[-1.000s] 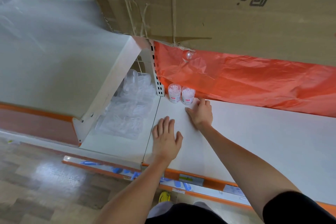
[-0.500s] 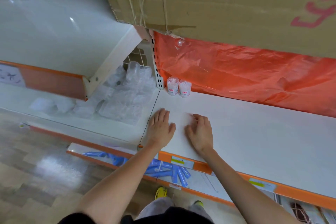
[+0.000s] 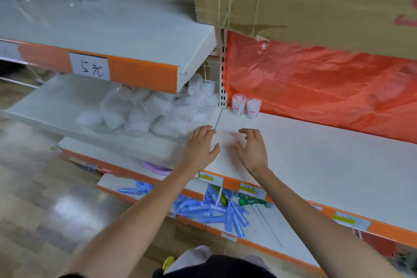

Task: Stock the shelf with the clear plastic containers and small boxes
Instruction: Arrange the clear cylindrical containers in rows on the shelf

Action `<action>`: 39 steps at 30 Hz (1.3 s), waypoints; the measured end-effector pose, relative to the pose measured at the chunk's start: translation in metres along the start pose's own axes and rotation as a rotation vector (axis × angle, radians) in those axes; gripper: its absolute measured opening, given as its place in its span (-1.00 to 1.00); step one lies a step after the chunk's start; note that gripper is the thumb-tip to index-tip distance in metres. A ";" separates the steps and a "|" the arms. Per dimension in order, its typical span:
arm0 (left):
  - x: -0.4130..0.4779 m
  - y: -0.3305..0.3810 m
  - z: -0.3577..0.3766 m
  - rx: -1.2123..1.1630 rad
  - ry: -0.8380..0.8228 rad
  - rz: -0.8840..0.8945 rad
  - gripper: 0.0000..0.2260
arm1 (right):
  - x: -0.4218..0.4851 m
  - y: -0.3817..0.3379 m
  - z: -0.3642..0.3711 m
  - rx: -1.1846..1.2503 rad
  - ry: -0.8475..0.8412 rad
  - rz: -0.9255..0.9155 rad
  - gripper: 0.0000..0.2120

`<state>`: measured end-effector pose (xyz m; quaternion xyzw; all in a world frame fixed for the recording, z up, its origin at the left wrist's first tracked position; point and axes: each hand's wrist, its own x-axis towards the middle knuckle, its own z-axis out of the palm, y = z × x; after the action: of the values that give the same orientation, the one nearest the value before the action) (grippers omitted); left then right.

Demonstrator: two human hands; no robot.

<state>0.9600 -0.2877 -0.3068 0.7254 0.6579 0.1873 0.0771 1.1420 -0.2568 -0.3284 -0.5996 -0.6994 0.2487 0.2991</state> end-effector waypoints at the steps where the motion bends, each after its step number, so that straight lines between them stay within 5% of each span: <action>1: 0.000 -0.006 -0.004 -0.006 0.020 0.021 -0.63 | 0.002 -0.009 0.004 -0.007 0.015 -0.005 -0.62; 8: -0.016 -0.087 -0.054 -0.013 0.098 0.177 -0.64 | 0.005 -0.085 0.050 -0.052 0.106 0.027 -0.62; 15: -0.028 -0.191 -0.105 0.042 0.073 0.094 -0.52 | 0.016 -0.154 0.096 -0.127 0.096 -0.052 -0.61; 19: -0.026 -0.228 -0.122 0.070 0.117 0.070 -0.65 | 0.035 -0.180 0.104 -0.256 0.061 -0.117 -0.57; 36: 0.031 -0.265 -0.152 0.074 0.237 -0.092 -0.69 | 0.135 -0.224 0.103 -0.836 -0.178 -0.428 -0.25; 39: 0.047 -0.282 -0.157 0.115 0.251 -0.012 -0.70 | 0.145 -0.231 0.110 -0.836 -0.130 -0.445 -0.29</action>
<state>0.6437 -0.2280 -0.2561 0.6955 0.6763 0.2383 -0.0463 0.8888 -0.1489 -0.2242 -0.4876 -0.8680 -0.0873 0.0338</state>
